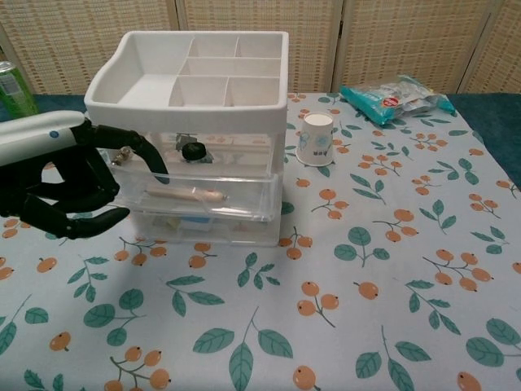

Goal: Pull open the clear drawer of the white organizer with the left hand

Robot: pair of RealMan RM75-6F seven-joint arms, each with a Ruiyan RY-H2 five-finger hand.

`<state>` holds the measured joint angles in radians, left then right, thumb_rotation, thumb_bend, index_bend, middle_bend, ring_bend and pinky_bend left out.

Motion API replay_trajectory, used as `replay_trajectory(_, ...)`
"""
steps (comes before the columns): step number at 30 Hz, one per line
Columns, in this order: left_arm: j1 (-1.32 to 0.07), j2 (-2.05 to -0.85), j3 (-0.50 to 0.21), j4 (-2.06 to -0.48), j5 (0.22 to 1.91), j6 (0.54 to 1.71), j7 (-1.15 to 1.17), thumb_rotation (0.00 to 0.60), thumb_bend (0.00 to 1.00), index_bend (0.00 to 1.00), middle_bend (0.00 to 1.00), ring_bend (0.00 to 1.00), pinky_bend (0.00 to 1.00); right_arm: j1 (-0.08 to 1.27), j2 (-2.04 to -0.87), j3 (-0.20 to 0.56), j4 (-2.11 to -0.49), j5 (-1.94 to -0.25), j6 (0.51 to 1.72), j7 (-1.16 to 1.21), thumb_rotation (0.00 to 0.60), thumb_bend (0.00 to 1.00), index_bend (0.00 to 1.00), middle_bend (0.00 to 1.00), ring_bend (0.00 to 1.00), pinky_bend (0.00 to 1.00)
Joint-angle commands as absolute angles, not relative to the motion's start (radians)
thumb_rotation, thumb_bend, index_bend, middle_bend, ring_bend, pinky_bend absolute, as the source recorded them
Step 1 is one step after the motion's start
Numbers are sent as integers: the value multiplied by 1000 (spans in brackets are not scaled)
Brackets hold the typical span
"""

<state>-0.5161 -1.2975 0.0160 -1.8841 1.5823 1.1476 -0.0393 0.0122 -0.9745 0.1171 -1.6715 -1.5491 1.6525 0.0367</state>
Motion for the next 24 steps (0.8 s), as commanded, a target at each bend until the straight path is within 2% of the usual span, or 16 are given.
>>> replay_trajectory(1,-512,-1301,17,-1886,1585,1152,-39,600,430,368,904,990,1000,12,-975,117,-1670,-1549,1652,38,600,282,43,178,98,42)
replay_trajectory(17,-493,-1325,20,-1885,1582,1165,-8,600,430,390,905,991,1000,11,-975,118,-1666,-1550,1654,44,600,282,43,178,99,42)
replay_trajectory(24,-487,-1339,10,-1881,1575,1175,25,600,430,353,907,993,1000,9,-975,118,-1665,-1551,1658,47,600,282,43,178,100,42)
